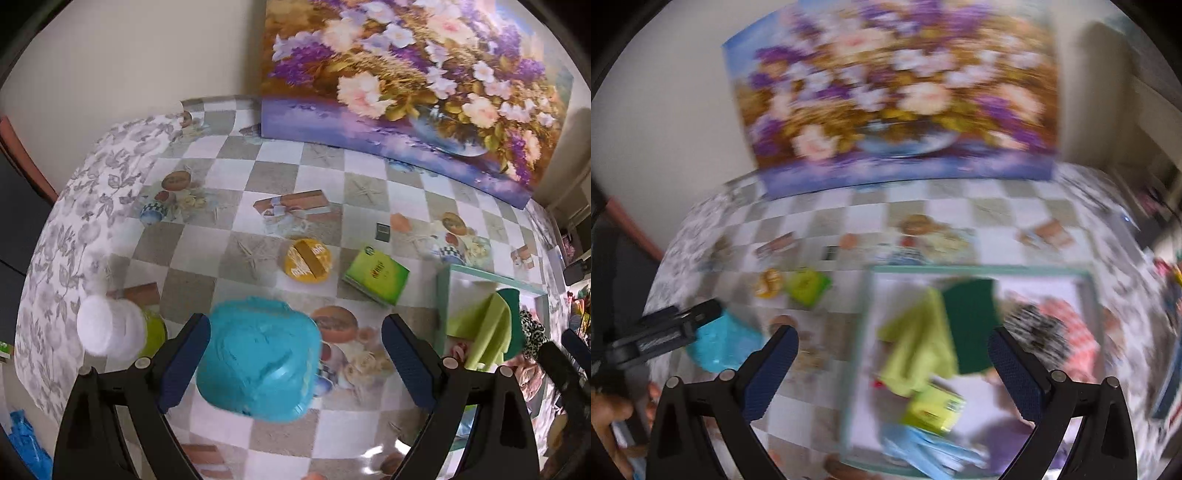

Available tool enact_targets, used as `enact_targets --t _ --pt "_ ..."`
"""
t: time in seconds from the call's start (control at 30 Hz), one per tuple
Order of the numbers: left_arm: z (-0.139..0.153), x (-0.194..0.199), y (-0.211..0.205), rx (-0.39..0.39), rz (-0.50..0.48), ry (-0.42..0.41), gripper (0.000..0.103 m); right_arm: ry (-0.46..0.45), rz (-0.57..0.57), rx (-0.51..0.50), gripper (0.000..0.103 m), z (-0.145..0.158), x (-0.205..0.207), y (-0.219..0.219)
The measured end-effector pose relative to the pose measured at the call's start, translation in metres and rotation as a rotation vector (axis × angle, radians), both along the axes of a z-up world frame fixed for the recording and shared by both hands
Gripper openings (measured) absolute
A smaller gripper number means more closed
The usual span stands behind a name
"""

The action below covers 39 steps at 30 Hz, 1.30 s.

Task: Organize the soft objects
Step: 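Withdraw both tools from the tray back toward the pile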

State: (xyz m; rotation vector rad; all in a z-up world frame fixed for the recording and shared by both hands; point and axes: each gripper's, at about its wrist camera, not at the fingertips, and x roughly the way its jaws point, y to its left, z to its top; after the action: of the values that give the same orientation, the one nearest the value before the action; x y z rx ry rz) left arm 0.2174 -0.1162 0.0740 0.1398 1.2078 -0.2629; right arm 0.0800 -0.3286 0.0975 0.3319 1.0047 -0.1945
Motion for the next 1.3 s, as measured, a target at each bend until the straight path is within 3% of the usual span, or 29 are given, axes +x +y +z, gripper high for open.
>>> enact_targets --t 0.2,0.53,0.67,1.13,1.3 --pt "-0.018 0.044 0.006 0.017 -0.039 0.144 0.094 0.059 0.143 -0.006 0.103 -0.023 0.055 0.035" --pt "-0.057 0.1 -0.004 0.074 -0.087 0.306 0.094 0.215 0.253 -0.044 0.103 -0.085 0.118 0.055" --pt "-0.074 0.115 -0.001 0.047 -0.057 0.373 0.094 0.247 0.293 -0.03 0.103 -0.101 0.135 0.059" --pt "-0.091 0.128 0.0 0.048 -0.036 0.402 0.094 0.282 0.362 -0.095 0.098 -0.122 0.16 0.083" --pt "-0.091 0.126 -0.01 0.051 -0.066 0.4 0.094 0.272 0.352 -0.09 0.091 -0.123 0.163 0.084"
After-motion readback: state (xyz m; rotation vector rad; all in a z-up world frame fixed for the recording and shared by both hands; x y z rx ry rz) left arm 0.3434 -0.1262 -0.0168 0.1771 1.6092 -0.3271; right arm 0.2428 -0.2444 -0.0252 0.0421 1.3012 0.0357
